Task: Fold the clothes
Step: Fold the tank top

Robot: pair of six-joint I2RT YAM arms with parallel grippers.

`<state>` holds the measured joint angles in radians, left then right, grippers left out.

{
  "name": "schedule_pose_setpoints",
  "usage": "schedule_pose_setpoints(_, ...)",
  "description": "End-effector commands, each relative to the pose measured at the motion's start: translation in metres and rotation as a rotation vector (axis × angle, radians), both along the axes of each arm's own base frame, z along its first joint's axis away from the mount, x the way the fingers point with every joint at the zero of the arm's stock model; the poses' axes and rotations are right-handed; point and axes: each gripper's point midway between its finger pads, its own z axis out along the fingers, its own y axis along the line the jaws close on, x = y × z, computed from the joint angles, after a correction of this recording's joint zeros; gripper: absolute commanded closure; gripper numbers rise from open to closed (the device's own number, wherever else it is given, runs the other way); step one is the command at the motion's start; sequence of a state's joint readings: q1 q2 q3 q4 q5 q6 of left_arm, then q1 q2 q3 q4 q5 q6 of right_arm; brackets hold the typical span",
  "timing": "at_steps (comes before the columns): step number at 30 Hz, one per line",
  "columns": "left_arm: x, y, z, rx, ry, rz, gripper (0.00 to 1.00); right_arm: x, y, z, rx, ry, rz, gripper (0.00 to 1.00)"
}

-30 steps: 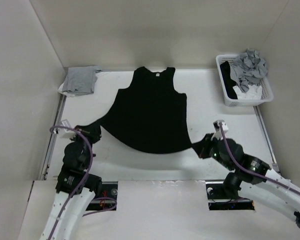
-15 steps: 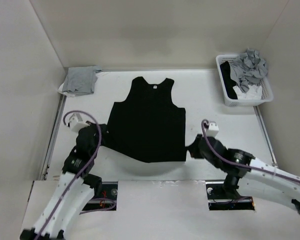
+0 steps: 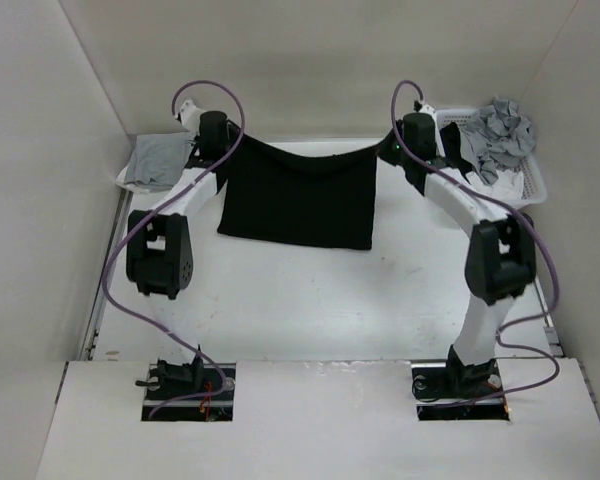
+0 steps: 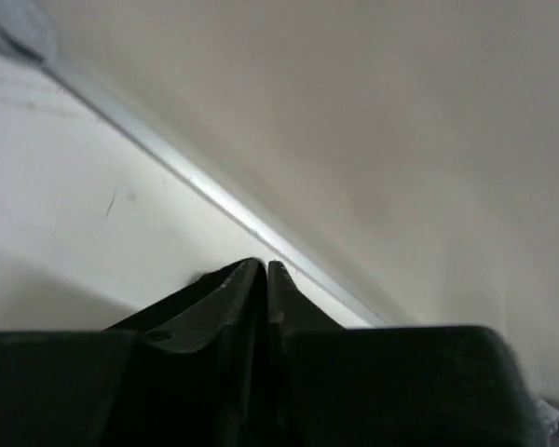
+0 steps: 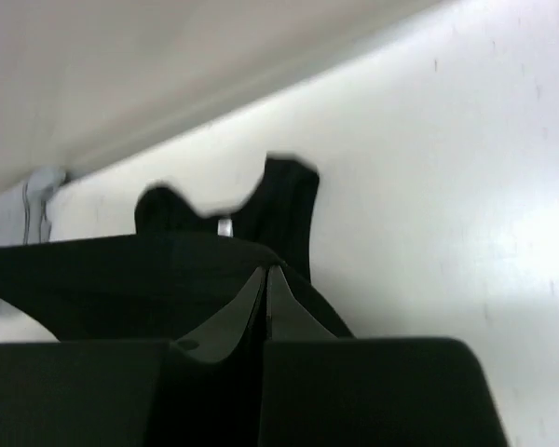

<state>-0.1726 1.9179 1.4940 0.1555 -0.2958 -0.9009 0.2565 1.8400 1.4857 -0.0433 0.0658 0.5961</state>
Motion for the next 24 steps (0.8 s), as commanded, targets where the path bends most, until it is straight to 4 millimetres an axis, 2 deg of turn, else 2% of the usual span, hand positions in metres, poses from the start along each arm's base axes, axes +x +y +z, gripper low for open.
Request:
schedule_pose_setpoints(1, 0.043, 0.005, 0.033, 0.024, -0.097, -0.017, 0.88, 0.055, -0.001, 0.021, 0.063, -0.073, 0.015, 0.95)
schedule_pose_setpoints(3, 0.055, 0.006, 0.026, 0.034, -0.097, -0.035, 0.69, 0.079, -0.003, 0.009, 0.100, -0.056, -0.004, 0.70)
schedule_pose_setpoints(4, 0.053, 0.007, 0.020, 0.034, -0.080, -0.041, 0.64, 0.082, -0.002, 0.001, 0.113, -0.036, 0.002, 0.60)
schedule_pose_setpoints(5, 0.044, 0.012, 0.014, 0.029, -0.068, -0.039, 0.61, 0.078, 0.001, -0.007, 0.118, -0.015, 0.017, 0.55)
schedule_pose_setpoints(7, 0.017, 0.024, 0.002, 0.032, -0.047, -0.016, 0.61, 0.064, 0.002, -0.018, 0.116, 0.013, 0.027, 0.53)
schedule_pose_setpoints(9, -0.024, 0.034, -0.017, 0.013, -0.031, 0.021, 0.63, 0.041, -0.003, -0.026, 0.112, 0.022, 0.026, 0.55)
schedule_pose_setpoints(11, -0.067, 0.040, -0.039, -0.018, -0.011, 0.055, 0.65, 0.009, 0.002, -0.030, 0.113, 0.014, 0.045, 0.65)
schedule_pose_setpoints(12, -0.097, 0.043, -0.060, -0.036, 0.014, 0.070, 0.66, -0.009, 0.006, -0.034, 0.114, 0.015, 0.058, 0.71)
schedule_pose_setpoints(15, -0.147, 0.040, -0.100, -0.055, 0.066, 0.061, 0.67, -0.058, 0.018, -0.046, 0.125, 0.025, 0.097, 0.91)
schedule_pose_setpoints(17, -0.176, 0.039, -0.128, -0.068, 0.126, 0.032, 0.67, -0.086, 0.026, -0.056, 0.125, 0.033, 0.123, 0.97)
schedule_pose_setpoints(20, -0.194, 0.041, -0.147, -0.101, 0.163, 0.008, 0.62, -0.114, 0.026, -0.069, 0.119, 0.048, 0.121, 0.98)
schedule_pose_setpoints(22, -0.192, 0.038, -0.151, -0.124, 0.151, -0.022, 0.60, -0.127, 0.024, -0.075, 0.116, 0.052, 0.115, 0.97)
schedule_pose_setpoints(24, -0.185, 0.031, -0.154, -0.160, 0.145, -0.060, 0.59, -0.138, 0.023, -0.084, 0.118, 0.065, 0.116, 0.91)
